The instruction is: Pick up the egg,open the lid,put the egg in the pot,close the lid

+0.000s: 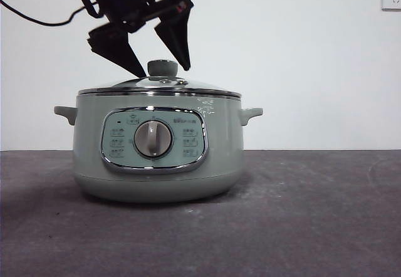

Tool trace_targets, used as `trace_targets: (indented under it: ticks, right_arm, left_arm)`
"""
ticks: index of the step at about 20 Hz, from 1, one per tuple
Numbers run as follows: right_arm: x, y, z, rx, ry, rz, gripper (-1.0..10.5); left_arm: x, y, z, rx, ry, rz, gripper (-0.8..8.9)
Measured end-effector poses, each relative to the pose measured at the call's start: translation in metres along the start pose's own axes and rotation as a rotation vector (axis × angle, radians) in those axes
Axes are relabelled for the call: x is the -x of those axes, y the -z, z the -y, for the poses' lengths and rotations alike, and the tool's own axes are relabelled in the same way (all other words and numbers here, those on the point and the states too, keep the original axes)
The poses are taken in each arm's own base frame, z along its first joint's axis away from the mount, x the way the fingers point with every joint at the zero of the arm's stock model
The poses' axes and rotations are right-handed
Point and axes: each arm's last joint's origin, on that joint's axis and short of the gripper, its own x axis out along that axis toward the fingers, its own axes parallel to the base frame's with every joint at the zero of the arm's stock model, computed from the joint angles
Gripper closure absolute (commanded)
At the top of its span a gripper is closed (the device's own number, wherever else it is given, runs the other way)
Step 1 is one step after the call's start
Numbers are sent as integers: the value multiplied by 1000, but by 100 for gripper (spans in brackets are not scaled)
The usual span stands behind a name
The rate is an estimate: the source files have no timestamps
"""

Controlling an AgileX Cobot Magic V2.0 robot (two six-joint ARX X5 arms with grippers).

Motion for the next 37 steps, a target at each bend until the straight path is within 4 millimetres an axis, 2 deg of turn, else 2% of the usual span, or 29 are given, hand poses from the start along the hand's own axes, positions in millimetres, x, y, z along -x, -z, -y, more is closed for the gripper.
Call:
trace_targets:
  ticks: [4,7,12,13,14,16,17,18,21,23,37]
  right_arm:
    - [-5,2,-3,-7,-97,-54,533]
    - [-12,4,-4,-14,-136,-116,535]
    - [-24,2,-6,-26,-204,-173,541]
    - [-25,2,-8,-29,-244,-174,543]
    - [-25,2,-8,-32,-270,-174,565]
    - [-26,1,-9,-37,-293,-176,835]
    - [-26,1,-9,-37,-294,-178,975]
    - [-27,1,-9,-38,-294,-178,950]
    - [-27,1,-9,-38,-294,-179,948]
    - [-27,1,-9,-43,-292,-180,946]
    - [-24,2,-9,-63,-290,-175,946]
  left_arm:
    - [28,-1,2,-2,0,27,247]
    - [75,4,7,-5,30,53,248]
    - [155,31,21,-11,232,62,255]
    - [172,37,23,-15,250,78,320]
    - [185,43,24,-18,265,90,438]
    - [208,56,27,-21,292,97,784]
    - [216,62,29,-21,304,97,815]
    - [223,67,29,-22,310,101,819]
    - [239,77,31,-27,309,123,817]
    - [243,80,31,-28,309,127,817]
    - [240,81,31,-18,309,91,817]
